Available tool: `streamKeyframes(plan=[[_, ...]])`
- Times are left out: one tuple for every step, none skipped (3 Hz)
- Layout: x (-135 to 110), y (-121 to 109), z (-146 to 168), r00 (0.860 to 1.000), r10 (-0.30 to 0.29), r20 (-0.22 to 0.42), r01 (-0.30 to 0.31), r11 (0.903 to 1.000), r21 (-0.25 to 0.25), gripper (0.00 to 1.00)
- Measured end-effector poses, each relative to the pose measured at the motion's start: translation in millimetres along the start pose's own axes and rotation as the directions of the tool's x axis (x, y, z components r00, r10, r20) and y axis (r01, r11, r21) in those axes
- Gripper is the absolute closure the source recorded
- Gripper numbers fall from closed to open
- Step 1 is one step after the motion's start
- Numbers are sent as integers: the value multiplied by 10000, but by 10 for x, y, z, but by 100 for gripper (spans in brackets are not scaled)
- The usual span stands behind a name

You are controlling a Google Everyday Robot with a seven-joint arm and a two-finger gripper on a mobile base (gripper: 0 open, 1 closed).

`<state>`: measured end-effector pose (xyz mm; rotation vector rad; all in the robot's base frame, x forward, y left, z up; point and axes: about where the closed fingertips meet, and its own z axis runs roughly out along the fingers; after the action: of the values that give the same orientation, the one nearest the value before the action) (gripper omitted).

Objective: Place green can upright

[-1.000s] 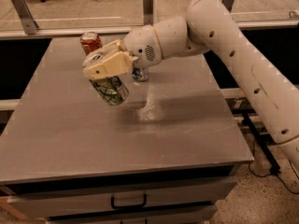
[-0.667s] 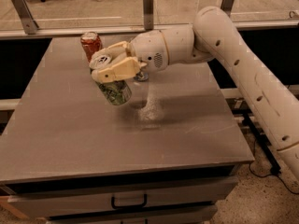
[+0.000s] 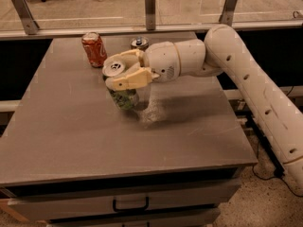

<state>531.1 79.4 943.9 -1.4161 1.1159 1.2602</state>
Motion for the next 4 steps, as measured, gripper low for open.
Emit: streamKeyframes(plan=[[98,20,-79,9998,-179,-23,179,9998,54,37],[200,34,-149,9999,-152,-75,153,9998,114,14],[248,33,-236,9999,-33,-129,38,9994,341,0],[232,37,-365,9995,-29,-324,51,9976,688,0]])
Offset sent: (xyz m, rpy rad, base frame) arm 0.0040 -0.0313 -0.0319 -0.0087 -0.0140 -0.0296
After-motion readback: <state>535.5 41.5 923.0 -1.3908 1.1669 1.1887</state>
